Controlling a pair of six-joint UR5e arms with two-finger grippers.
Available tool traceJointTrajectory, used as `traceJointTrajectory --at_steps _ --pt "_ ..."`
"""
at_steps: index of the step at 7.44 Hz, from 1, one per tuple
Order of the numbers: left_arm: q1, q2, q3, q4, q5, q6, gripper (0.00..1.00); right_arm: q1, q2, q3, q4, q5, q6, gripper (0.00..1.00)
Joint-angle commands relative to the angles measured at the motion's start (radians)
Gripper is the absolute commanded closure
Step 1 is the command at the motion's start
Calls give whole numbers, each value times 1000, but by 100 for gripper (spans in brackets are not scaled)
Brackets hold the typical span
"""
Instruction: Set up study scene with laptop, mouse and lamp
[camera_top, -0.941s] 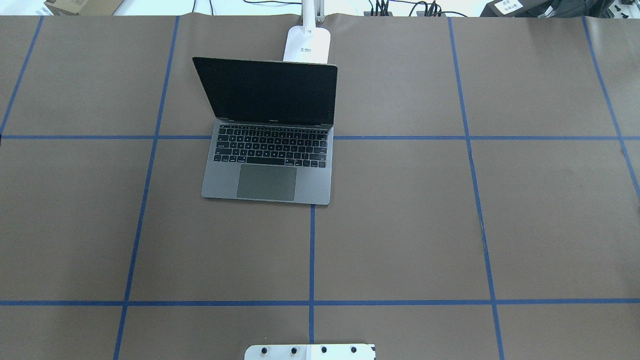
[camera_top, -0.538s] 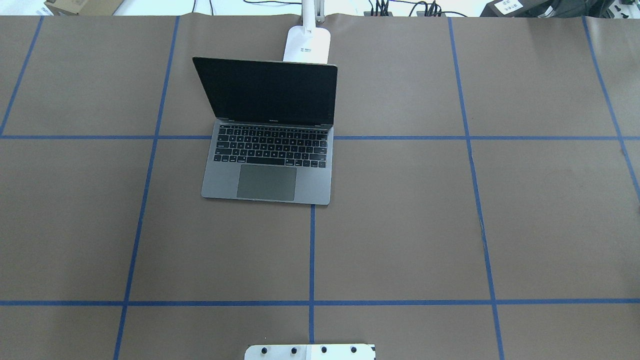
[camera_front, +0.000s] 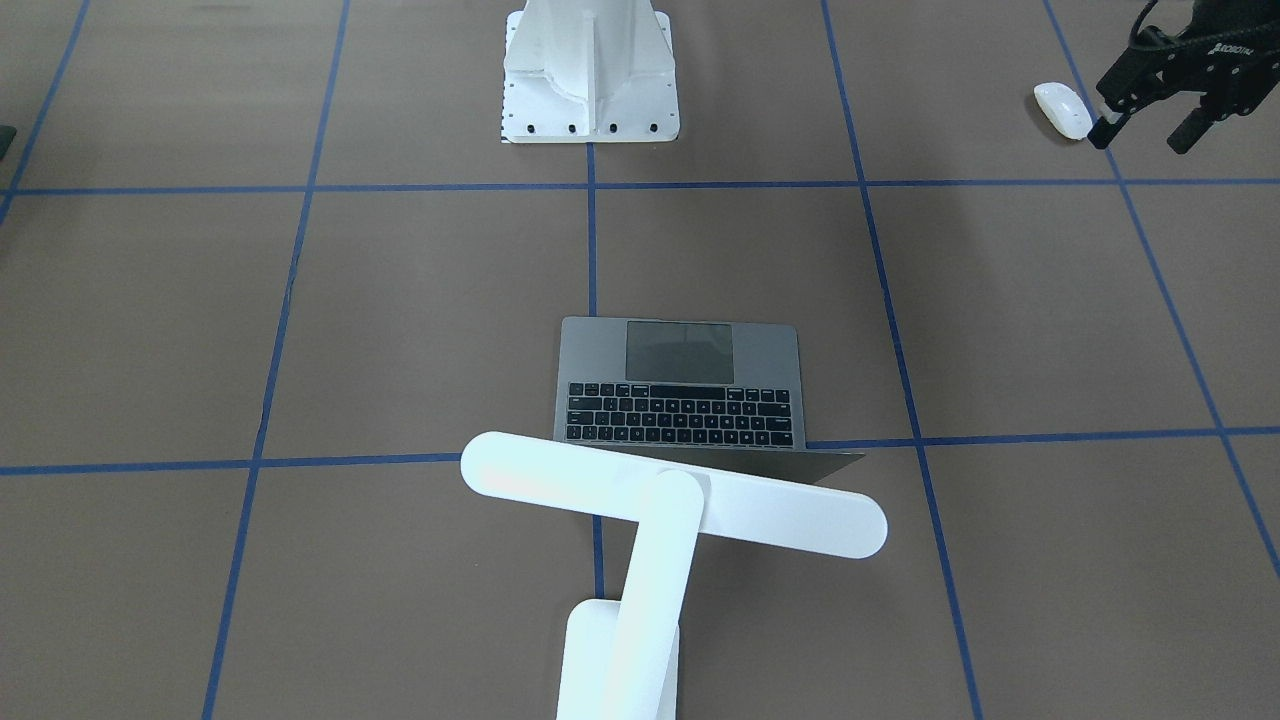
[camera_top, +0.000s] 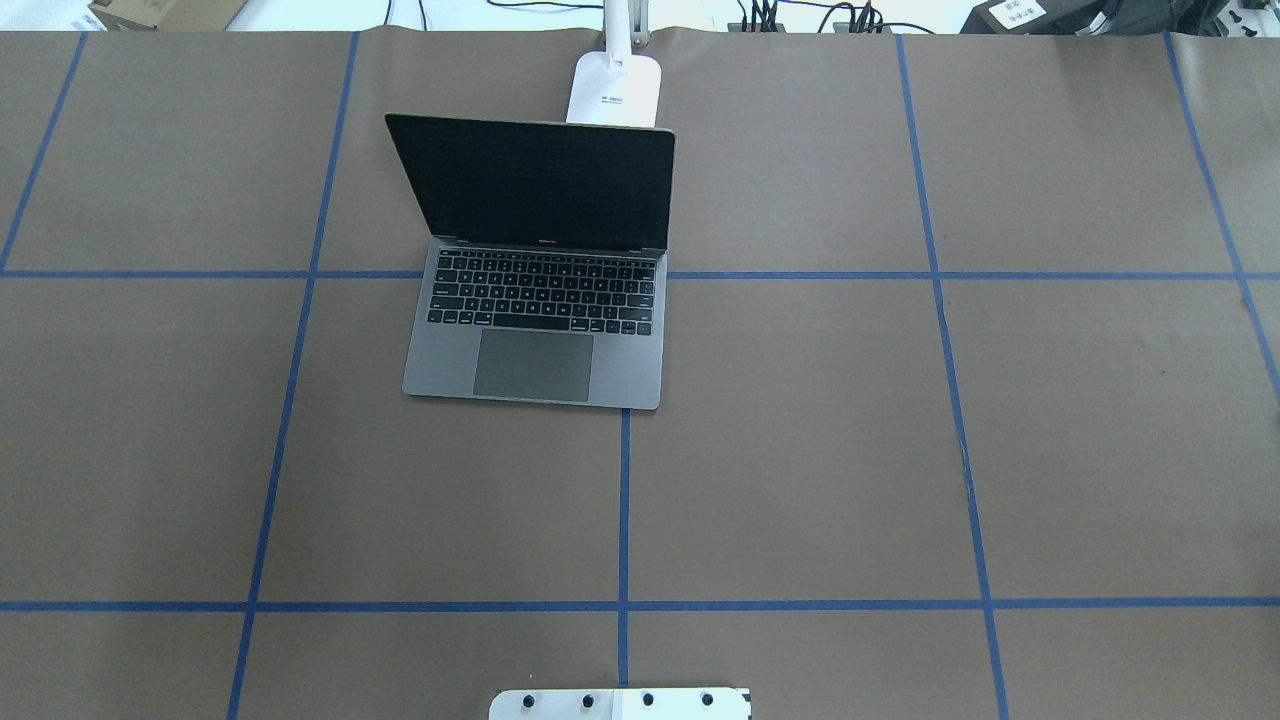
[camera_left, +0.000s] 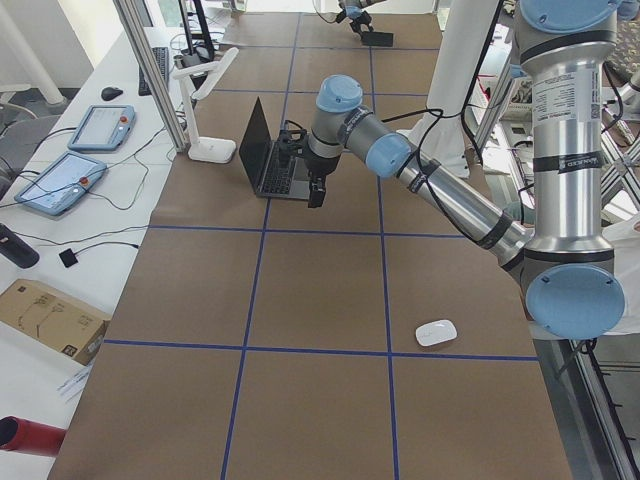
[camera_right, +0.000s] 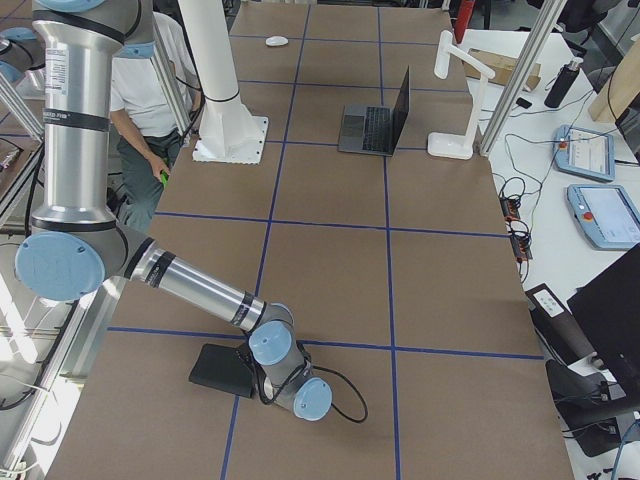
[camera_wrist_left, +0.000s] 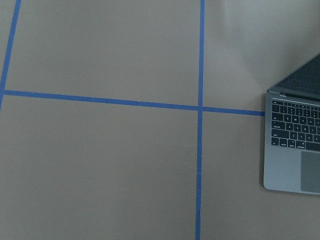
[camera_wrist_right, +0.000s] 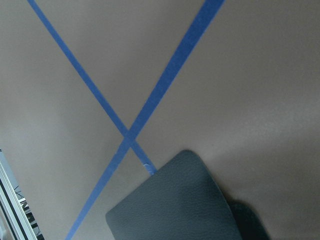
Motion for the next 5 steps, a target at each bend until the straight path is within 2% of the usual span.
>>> traceJointTrajectory --at_steps 1,3,5 --pt "0 1 0 0 0 -3 0 -4 -1 5 -58 19 -4 3" --pt "0 1 -1 2 0 -3 0 -4 2 14 -115 24 -19 3" --pt "0 2 -3 2 0 -4 0 -4 10 63 -271 25 -82 3"
